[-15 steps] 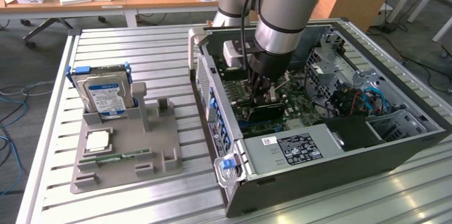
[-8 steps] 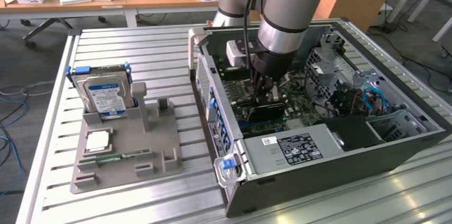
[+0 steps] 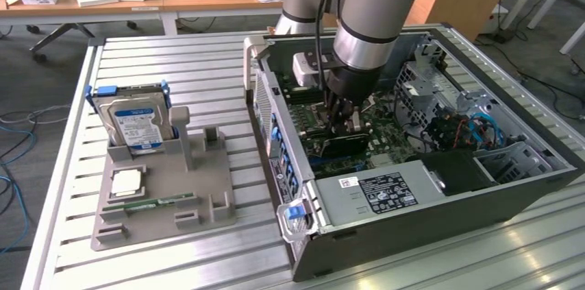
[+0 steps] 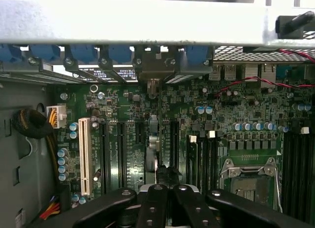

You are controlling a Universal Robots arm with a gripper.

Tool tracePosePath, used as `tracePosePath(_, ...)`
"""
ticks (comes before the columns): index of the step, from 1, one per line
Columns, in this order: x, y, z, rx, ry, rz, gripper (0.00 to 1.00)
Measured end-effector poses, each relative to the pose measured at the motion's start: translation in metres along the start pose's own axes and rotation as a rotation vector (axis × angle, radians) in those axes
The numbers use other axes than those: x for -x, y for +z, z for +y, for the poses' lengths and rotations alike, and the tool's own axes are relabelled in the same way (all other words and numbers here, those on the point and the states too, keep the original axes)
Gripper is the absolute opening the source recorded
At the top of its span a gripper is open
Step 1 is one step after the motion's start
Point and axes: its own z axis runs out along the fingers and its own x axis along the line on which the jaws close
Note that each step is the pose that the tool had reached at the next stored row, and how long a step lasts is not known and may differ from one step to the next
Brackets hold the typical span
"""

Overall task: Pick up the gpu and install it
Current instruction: 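Press down on the gpu until it lock into place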

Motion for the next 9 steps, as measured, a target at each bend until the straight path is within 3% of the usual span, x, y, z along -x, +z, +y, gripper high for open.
tracePosePath(9,0.0000,0.0004,0.0000,0.0000,0.000,0.0001,0.11)
